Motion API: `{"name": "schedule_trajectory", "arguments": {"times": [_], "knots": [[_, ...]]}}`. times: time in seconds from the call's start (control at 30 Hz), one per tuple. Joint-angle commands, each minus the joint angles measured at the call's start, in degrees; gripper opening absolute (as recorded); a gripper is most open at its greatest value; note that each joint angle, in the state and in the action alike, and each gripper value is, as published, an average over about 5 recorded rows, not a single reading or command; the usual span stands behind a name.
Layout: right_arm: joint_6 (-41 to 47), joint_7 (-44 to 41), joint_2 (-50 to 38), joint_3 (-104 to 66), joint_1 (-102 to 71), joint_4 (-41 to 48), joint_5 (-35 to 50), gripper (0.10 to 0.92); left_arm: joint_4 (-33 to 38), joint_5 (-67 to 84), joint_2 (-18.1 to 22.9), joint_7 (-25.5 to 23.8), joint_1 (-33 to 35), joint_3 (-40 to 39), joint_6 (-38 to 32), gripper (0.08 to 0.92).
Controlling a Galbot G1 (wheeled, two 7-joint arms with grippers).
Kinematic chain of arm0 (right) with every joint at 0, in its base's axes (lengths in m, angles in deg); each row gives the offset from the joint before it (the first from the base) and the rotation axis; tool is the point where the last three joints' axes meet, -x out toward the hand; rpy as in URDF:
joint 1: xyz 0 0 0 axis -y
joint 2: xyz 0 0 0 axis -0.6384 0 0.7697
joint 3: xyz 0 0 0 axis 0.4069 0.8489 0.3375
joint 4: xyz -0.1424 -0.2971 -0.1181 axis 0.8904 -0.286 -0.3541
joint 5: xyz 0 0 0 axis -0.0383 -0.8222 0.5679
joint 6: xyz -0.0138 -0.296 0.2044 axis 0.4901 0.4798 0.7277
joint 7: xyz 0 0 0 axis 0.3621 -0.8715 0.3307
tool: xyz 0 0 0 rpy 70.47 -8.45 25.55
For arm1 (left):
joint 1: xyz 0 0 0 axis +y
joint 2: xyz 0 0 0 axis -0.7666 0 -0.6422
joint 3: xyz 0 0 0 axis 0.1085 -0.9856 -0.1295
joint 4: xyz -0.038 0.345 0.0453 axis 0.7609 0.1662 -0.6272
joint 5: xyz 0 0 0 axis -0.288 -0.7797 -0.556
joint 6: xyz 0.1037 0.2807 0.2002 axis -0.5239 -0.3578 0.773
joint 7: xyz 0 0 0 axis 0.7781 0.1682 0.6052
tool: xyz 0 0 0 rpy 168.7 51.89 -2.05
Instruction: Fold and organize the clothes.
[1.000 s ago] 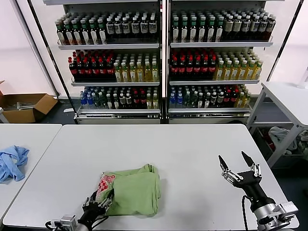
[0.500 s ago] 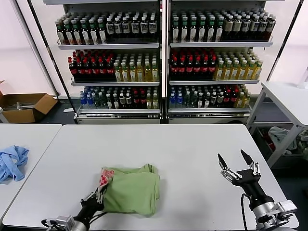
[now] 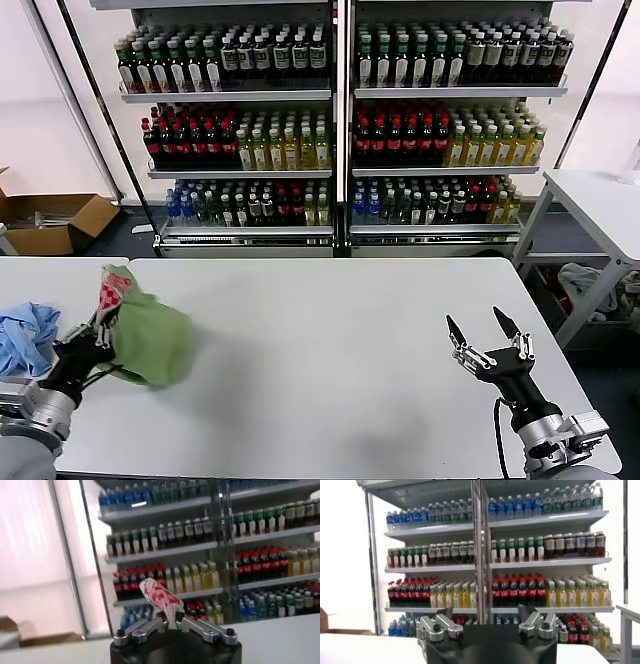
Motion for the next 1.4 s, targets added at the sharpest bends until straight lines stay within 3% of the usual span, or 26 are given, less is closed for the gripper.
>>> {"name": "schedule_trajectory", "arguments": {"times": [0.03, 0.2, 0.4, 0.7, 0.9, 1.1, 1.23, 1.3, 1.4], "knots": [[-0.62, 0.01, -0.12, -1.05, -1.49, -0.65, 0.0, 0.823, -3.76, -22.67, 3.66, -3.34, -3.54, -30.98, -1.61, 0.131], [-0.9, 0.01, 0.22, -1.79, -2.56, -0.89, -0.17, 0.823, -13.72, -24.18, 8.04, -6.63, -15.21, -46.14, -4.46, 0.131], [-0.82, 0.0, 0.59, -1.52, -2.31, -0.97, -0.58, 0.823, -12.57, -22.08, 9.53, -7.32, -24.69, -54.45, 0.92, 0.131], [-0.81, -0.08, 0.79, -0.73, -1.8, -0.61, -0.92, 0.823, -10.66, -20.38, 11.64, 12.49, -39.51, -66.8, 6.1, 0.152], [-0.26, 0.06, 0.79, -0.36, -0.88, -0.66, -1.15, 0.823, -8.68, -25.65, 12.4, 22.78, -47.78, -71.79, 15.14, 0.309], [2.62, 0.39, 0.96, 0.4, 0.22, -1.14, 0.22, 0.823, -5.3, -24.26, 12.25, 25.25, -51.38, -69.72, 16.06, 0.482], [7.16, 2.15, 0.87, 1.78, 2.53, -1.17, 1.69, 0.823, -2.91, -20.21, 11.61, 25.38, -49.41, -63.92, 15.33, 0.595], [10.21, 3.29, 0.66, 3.27, 5.0, -0.68, 2.66, 0.823, -0.8, -18.48, 9.91, 21.94, -45.5, -58.11, 13.79, 0.656], [15.16, 3.82, 0.65, 6.89, 11.13, 1.12, 5.64, 0.823, 2.09, -18.2, 5.95, 9.58, -34.79, -45.04, 6.74, 0.742]]}}
